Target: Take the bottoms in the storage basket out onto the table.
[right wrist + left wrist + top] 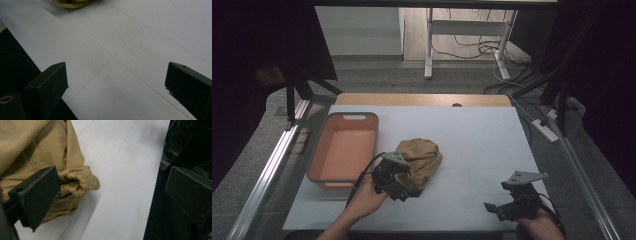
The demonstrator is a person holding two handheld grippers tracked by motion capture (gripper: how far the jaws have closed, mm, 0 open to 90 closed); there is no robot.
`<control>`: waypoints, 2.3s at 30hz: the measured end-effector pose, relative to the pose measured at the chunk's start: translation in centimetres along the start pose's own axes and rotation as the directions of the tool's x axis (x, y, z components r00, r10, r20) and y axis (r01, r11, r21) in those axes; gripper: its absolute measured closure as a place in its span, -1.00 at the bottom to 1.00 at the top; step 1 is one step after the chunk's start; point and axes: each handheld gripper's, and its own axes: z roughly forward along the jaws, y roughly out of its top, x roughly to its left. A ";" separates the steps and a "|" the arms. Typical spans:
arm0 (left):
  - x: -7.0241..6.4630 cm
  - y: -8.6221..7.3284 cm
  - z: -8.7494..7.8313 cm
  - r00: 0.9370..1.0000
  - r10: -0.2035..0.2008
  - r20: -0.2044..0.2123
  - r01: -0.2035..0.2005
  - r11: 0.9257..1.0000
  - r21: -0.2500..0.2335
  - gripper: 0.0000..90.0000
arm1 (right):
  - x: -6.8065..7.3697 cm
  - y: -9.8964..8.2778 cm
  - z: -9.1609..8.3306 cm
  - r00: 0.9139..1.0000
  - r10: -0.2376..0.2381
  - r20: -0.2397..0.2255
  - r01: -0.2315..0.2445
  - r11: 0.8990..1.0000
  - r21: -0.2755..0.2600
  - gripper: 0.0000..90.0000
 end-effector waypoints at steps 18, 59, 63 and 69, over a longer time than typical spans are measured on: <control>-0.4 -1.0 -1.4 1.000 -0.008 -0.011 0.008 1.000 -0.023 -0.99 | 0.0 0.0 0.0 1.000 0.002 -0.002 -0.002 1.000 -0.002 -0.90; -0.9 -6.4 -7.1 0.986 -0.125 -0.109 0.111 0.986 -0.126 -0.99 | -0.1 0.0 -0.1 1.000 0.014 0.001 -0.014 1.000 -0.008 -0.90; -1.0 -6.7 -7.5 0.985 -0.129 -0.117 0.113 0.985 -0.132 -0.99 | -0.1 0.1 -0.1 1.000 0.012 0.001 -0.012 1.000 -0.009 -0.90; -1.0 -7.2 -7.9 0.982 -0.141 -0.128 0.122 0.982 -0.142 -0.99 | -0.1 0.0 -0.1 1.000 0.013 0.001 -0.013 1.000 -0.011 -0.90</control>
